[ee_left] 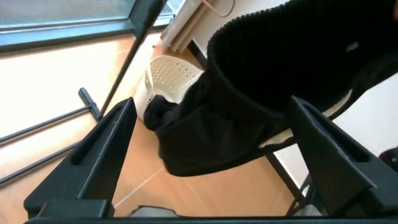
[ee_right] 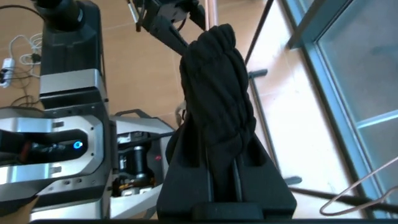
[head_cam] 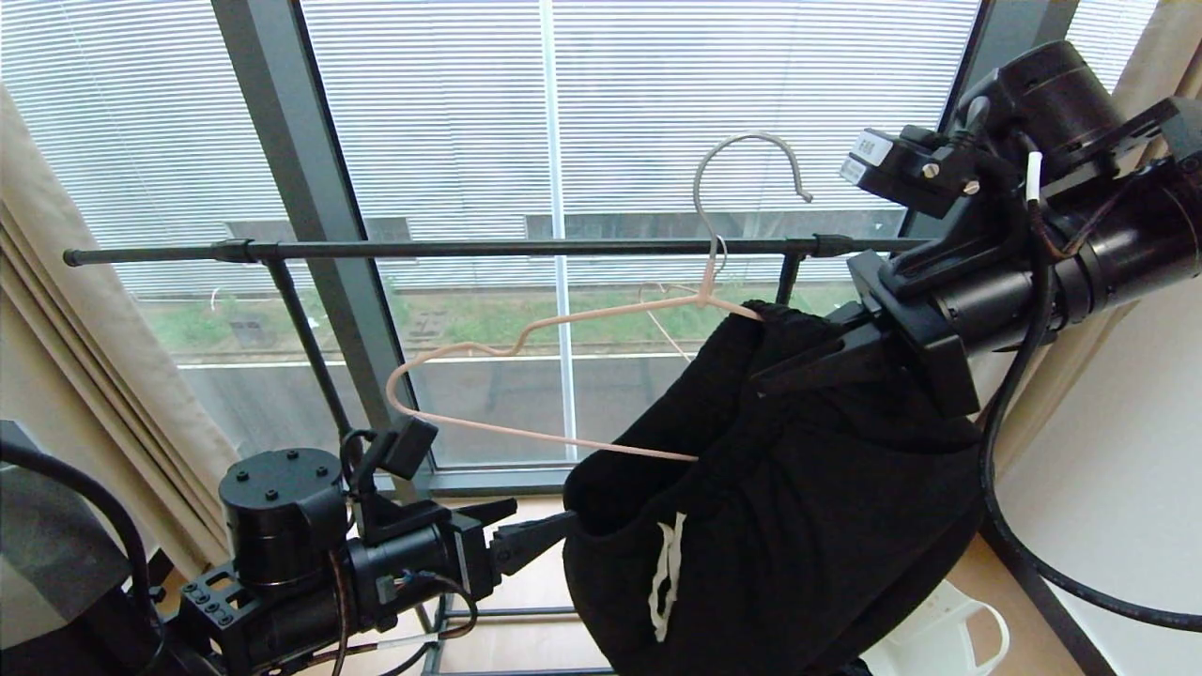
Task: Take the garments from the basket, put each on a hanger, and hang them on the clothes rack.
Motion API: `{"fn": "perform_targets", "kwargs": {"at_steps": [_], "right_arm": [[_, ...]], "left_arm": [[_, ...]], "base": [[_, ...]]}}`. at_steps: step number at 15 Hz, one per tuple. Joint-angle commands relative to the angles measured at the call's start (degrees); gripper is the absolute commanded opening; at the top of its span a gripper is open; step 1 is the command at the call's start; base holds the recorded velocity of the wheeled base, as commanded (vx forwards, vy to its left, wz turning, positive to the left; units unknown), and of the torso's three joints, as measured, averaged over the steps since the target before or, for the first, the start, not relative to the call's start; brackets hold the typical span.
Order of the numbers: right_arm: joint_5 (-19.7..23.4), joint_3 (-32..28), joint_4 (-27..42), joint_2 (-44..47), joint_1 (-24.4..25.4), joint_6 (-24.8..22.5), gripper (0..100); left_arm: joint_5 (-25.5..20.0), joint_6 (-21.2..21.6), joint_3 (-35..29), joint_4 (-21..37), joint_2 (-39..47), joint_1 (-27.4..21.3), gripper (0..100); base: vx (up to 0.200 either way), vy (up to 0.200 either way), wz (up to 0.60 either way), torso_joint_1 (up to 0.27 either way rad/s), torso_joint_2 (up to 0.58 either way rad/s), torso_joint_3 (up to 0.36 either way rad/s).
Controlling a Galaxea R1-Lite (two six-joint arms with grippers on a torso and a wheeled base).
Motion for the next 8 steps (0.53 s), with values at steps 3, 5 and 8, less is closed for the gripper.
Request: {"fn": "perform_targets", "kwargs": {"at_steps": [3, 5, 8], "right_arm": [[1.1, 4.5, -2.8, -2.2, -0.2, 0.1, 0], [4.5, 4.6, -3.1, -3.0, -0.9, 0.1, 0], [5.8, 4.8, -3.1, -3.2, -0.9, 0.1, 0]], "left_arm": [[-0.2, -0.3, 0.3, -0.3, -0.2, 0.1, 100], [-0.7, -5.6, 0.5, -3.0, 0.0, 0.1, 100], [-5.9, -14.0, 1.7, -7.5, 0.6, 0.5, 100]], "base": [[0.0, 0.0, 0.0, 0.0, 0.0, 0.0], [0.0, 0.0, 0.0, 0.0, 0.0, 0.0], [0.0, 0.0, 0.0, 0.0, 0.0, 0.0]]}}
